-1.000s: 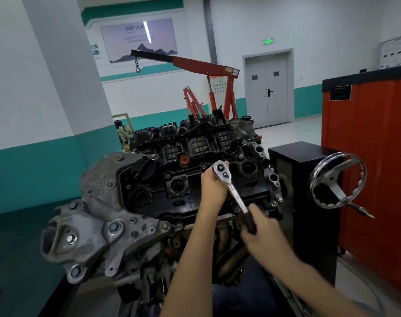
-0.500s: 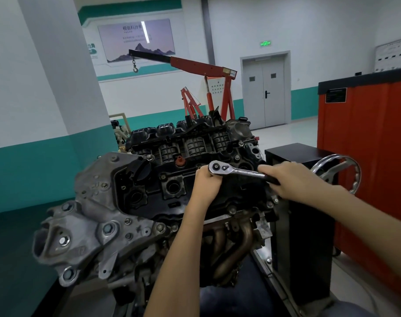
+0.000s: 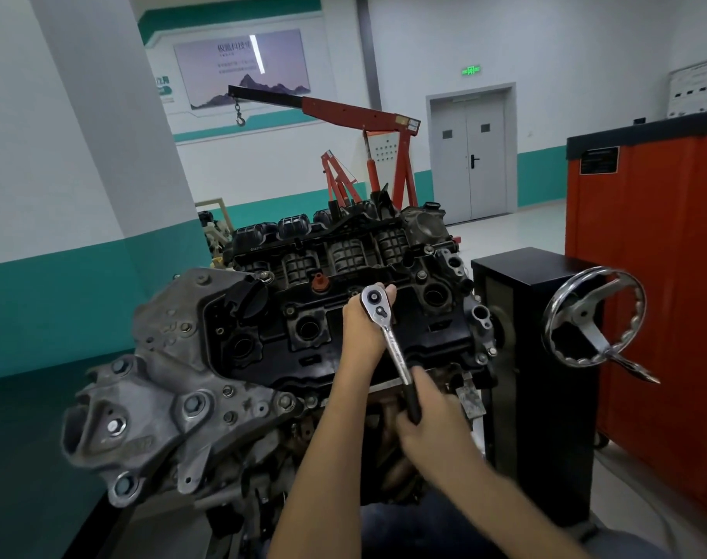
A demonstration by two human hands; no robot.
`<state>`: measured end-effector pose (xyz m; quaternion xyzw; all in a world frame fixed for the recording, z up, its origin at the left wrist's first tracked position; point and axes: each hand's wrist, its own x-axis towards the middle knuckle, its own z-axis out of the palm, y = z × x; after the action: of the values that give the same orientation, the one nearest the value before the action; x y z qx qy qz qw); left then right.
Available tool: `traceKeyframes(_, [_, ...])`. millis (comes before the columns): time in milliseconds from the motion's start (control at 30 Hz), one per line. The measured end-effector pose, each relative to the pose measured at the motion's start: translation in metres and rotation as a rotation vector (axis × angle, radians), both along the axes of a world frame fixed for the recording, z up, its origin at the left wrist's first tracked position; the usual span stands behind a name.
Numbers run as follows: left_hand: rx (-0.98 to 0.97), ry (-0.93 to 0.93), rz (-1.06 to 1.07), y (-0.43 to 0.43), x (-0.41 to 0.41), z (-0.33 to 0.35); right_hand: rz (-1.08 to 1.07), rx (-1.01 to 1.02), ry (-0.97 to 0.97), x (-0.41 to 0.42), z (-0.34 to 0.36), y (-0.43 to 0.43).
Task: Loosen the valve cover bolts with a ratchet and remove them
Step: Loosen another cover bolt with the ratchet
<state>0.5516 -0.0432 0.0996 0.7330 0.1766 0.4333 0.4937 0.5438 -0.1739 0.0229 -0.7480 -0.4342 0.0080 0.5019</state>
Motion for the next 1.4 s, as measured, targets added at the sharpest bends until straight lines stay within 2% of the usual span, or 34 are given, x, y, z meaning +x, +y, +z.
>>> traceKeyframes(100, [0.052,0.018,-0.057,0.004,-0.001,-0.003,0.052,-0.199,-0.197,0.051,0.03,-0.035])
traceKeyframes(200, [0.082,0.042,-0.069,0.005,-0.002,-0.002,-0.048,-0.454,-0.62,0.103,0.079,-0.048])
traceKeyframes(267, [0.057,0.007,-0.062,0.005,-0.001,-0.003,-0.124,-0.503,-0.84,0.116,0.101,-0.043])
traceKeyframes(300, [0.023,-0.021,-0.054,0.004,-0.002,-0.004,-0.144,-0.484,-0.863,0.115,0.102,-0.04])
traceKeyframes(400, [-0.043,-0.077,-0.054,0.0,-0.002,-0.009,-0.198,-0.332,-0.695,0.09,0.064,-0.037])
traceKeyframes(500, [-0.052,-0.093,-0.046,-0.009,0.0,-0.008,-0.131,-0.119,-0.262,0.038,0.012,-0.025])
traceKeyframes(567, [-0.157,-0.122,-0.022,-0.009,0.004,-0.004,-0.083,0.018,-0.033,0.007,-0.007,-0.004])
traceKeyframes(633, [-0.226,-0.112,-0.022,-0.007,0.004,0.0,-0.079,0.135,0.079,-0.015,-0.014,0.016])
traceKeyframes(733, [-0.102,-0.06,-0.014,-0.004,0.002,-0.002,-0.016,0.114,0.083,-0.009,-0.01,0.011])
traceKeyframes(867, [0.028,0.04,-0.065,0.004,-0.001,-0.006,0.036,-0.16,-0.227,0.061,0.023,-0.032])
traceKeyframes(967, [0.041,0.049,-0.06,0.005,0.0,-0.003,-0.087,-0.401,-0.671,0.111,0.073,-0.044])
traceKeyframes(1000, [0.024,0.033,-0.051,0.005,-0.001,-0.003,-0.117,-0.43,-0.795,0.117,0.086,-0.042])
traceKeyframes(1067, [-0.039,-0.013,-0.024,0.005,-0.002,-0.004,-0.146,-0.435,-0.88,0.115,0.096,-0.035])
traceKeyframes(1133, [-0.095,-0.043,-0.039,0.005,-0.003,-0.007,-0.198,-0.396,-0.809,0.099,0.076,-0.033])
traceKeyframes(1300, [-0.027,-0.049,-0.006,-0.003,0.002,-0.008,-0.092,-0.041,-0.134,0.01,0.0,-0.008])
traceKeyframes(1400, [0.033,-0.012,0.012,-0.001,0.0,-0.004,-0.02,0.122,0.102,-0.023,-0.013,0.023])
